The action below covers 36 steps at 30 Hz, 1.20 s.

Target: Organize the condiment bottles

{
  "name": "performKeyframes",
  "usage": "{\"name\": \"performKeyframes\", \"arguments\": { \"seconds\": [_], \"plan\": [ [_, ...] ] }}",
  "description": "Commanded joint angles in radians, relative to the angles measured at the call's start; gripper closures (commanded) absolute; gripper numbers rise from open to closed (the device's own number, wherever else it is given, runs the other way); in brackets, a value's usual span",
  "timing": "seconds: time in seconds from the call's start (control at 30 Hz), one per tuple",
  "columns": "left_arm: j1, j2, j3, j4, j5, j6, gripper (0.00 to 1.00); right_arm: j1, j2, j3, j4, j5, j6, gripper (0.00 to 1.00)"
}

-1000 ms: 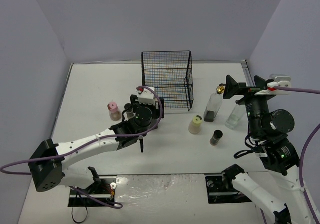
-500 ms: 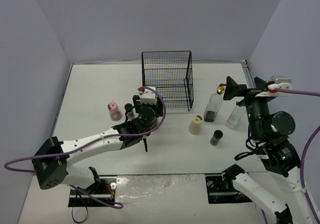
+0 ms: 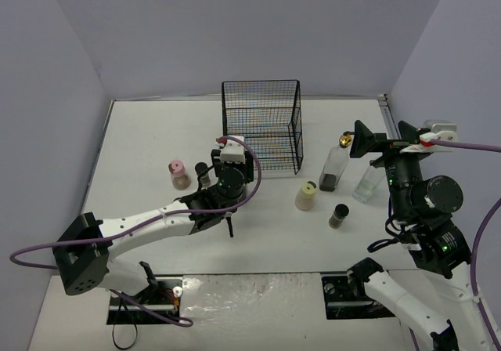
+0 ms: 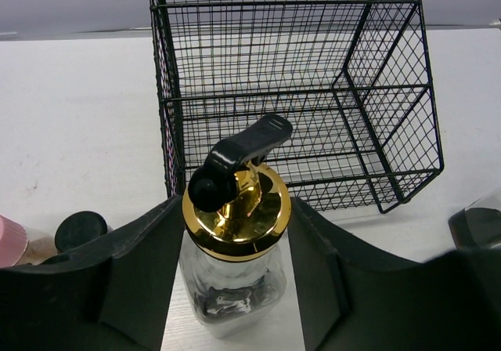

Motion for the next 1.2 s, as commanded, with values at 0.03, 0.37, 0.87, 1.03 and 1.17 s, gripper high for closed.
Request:
{"name": "performKeyframes", "arguments": {
  "seconds": [0.03,0.37,0.87,1.03,1.17],
  "plan": [
    [-0.004,-0.011,0.042,0.097,-0.025,0.017,0.57,0.013,0.003,0.002,0.065,0.017,-0.02,0.0],
    [-0.004,-0.127,-0.022,0.101,-0.009,0.055,0.89,0.018,0.011,0.002,0.063,0.015,-0.02,0.0],
    [-0.001,-0.294,0.074,-0.07,0.092,0.189,1.0,0.018,0.027,0.012,0.056,-0.001,-0.014,0.0],
    [-0.001,-0.298,0.23,-0.213,0.118,0.204,1.0,0.019,0.034,0.018,0.052,-0.007,-0.01,0.0],
    [0.005,-0.285,0.333,-0.293,0.137,0.211,1.0,0.02,0.043,0.021,0.048,-0.012,-0.005,0.0]
  ]
}}
